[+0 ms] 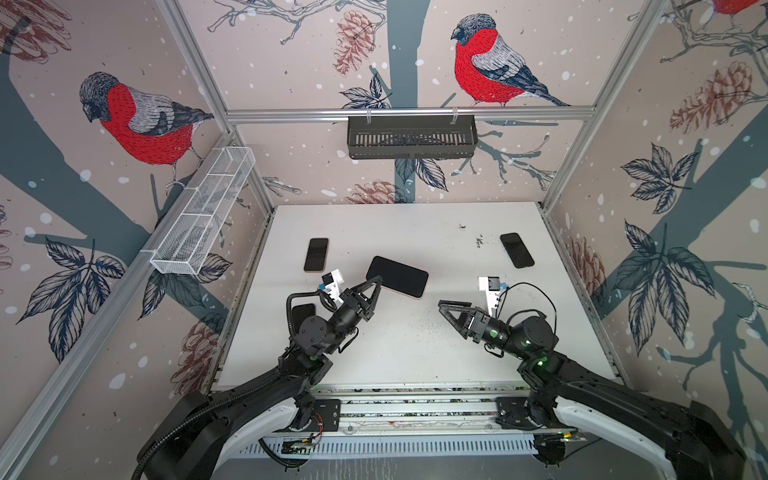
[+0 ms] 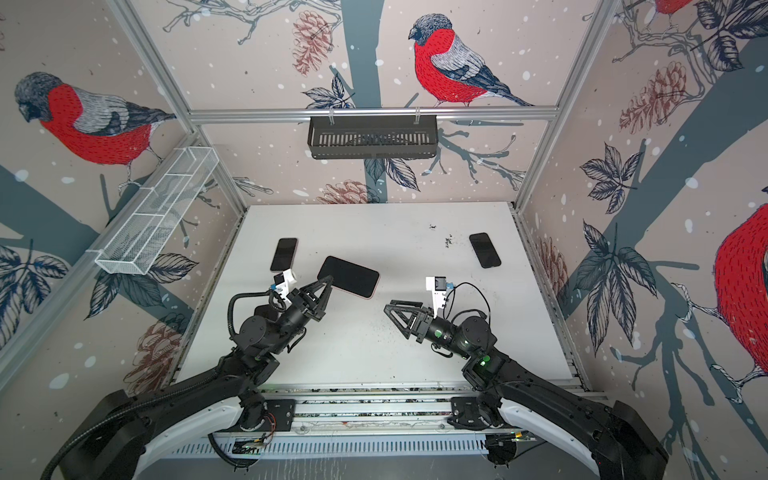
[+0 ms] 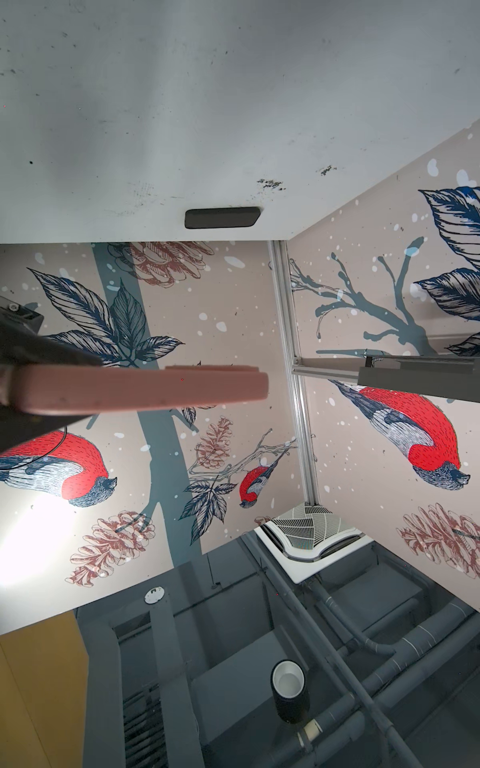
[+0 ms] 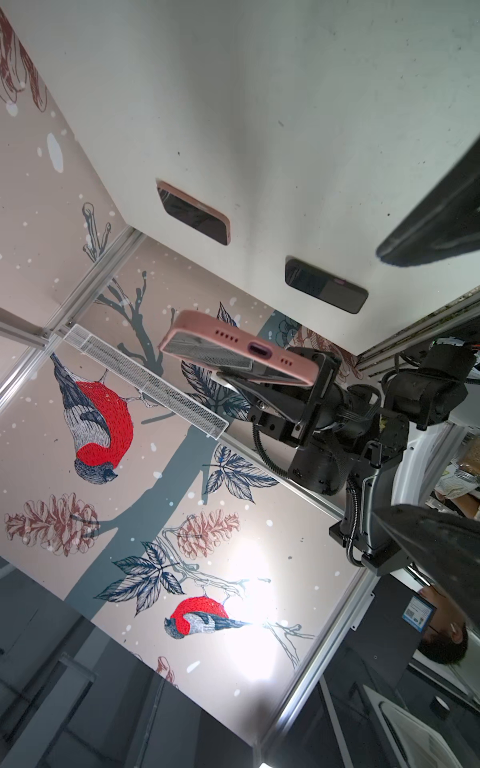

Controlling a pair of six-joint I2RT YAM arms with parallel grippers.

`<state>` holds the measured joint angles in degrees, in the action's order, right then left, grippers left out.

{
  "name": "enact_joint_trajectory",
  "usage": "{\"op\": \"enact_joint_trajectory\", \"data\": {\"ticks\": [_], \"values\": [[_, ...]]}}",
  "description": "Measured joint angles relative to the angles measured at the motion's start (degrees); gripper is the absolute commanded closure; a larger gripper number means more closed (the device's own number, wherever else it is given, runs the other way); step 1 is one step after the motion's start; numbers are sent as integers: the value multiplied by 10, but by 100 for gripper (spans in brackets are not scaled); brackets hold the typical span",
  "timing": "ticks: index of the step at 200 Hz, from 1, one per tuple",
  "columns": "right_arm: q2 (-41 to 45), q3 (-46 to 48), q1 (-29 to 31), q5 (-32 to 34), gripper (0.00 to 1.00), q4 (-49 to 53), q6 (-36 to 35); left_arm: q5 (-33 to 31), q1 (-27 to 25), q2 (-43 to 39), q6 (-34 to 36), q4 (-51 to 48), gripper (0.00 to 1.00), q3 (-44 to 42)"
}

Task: Take the phone out of the phone case
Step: 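Hold the phone with the left gripper while the right gripper moves toward it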

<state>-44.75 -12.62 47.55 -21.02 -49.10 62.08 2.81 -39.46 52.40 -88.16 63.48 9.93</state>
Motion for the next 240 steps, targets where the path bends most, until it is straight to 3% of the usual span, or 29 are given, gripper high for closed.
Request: {"op": "enact_joint_trajectory", "data": {"ticks": [38, 112, 202, 240], "values": [[-48, -13, 0, -6, 16, -38, 7, -29, -14, -8, -8, 10, 100, -11], [-146, -49, 10, -49, 36, -105, 25, -58, -36, -14, -9, 18, 100, -21], [-225, -66, 26, -61, 53, -174, 45, -62, -37, -17, -9, 18, 100, -28], [-239, -69, 29, -63, 55, -184, 52, -62, -37, -20, -9, 18, 100, -30]]}}
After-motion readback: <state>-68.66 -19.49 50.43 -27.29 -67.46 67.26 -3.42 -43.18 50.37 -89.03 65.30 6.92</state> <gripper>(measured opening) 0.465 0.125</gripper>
